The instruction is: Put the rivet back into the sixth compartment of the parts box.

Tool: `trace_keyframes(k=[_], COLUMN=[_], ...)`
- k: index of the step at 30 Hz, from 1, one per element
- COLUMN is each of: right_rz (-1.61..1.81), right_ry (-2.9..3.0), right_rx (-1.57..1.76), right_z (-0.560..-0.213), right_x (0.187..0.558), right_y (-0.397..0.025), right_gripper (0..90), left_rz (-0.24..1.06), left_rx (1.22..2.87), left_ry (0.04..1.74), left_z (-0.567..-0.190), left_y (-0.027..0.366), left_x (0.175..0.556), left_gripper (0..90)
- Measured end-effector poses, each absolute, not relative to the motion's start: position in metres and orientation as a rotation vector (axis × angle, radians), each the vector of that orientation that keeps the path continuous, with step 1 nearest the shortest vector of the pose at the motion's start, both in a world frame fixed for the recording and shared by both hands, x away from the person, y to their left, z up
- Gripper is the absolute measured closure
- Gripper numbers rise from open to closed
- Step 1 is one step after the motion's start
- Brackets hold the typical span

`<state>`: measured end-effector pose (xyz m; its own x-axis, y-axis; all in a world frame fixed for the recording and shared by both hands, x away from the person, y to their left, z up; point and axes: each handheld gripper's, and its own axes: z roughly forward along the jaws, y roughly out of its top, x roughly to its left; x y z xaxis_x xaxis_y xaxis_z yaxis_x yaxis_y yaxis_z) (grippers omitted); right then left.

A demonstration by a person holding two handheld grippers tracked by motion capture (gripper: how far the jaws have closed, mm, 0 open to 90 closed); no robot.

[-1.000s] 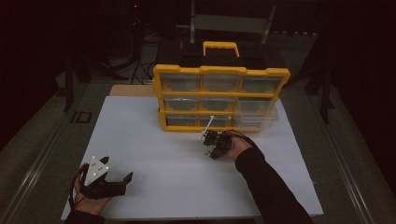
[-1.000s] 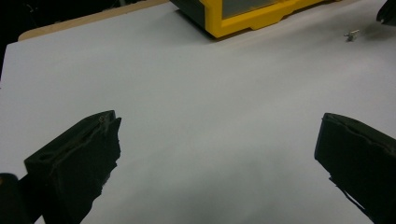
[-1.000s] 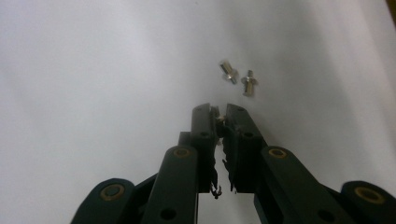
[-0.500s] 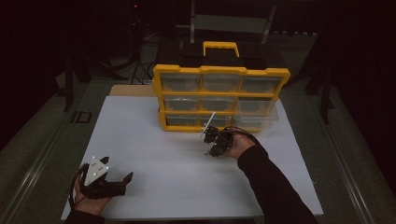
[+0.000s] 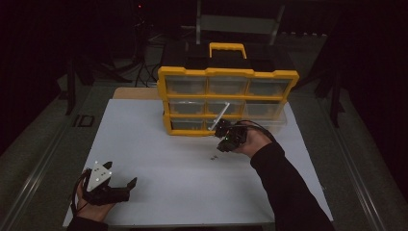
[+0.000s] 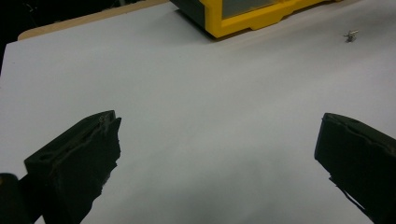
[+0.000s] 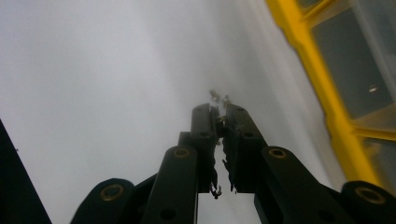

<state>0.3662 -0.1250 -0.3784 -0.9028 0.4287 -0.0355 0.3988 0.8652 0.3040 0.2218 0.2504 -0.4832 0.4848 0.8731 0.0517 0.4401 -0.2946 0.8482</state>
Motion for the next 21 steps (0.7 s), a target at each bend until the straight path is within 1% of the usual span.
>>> trace_keyframes(k=[1,5,11,21], right_rz=[0.445,0.482,0.541,0.664], right_ry=[2.935,2.9,2.852,2.749], right_rx=[0.653,0.664,0.699,0.775], right_z=[-0.378,-0.359,-0.34,-0.323], right_x=[0.366,0.368,0.372,0.378], right_y=[-0.125,-0.131,-0.142,-0.16], right_gripper=[81.9,81.9,81.9,82.0], left_rz=[0.67,0.67,0.669,0.67], left_rx=[1.915,1.915,1.914,1.914], left_ry=[1.09,1.091,1.092,1.091], left_z=[-0.483,-0.483,-0.483,-0.483], left_y=[0.25,0.25,0.25,0.25], left_x=[0.222,0.222,0.222,0.222], left_gripper=[0.7,0.7,0.7,0.7])
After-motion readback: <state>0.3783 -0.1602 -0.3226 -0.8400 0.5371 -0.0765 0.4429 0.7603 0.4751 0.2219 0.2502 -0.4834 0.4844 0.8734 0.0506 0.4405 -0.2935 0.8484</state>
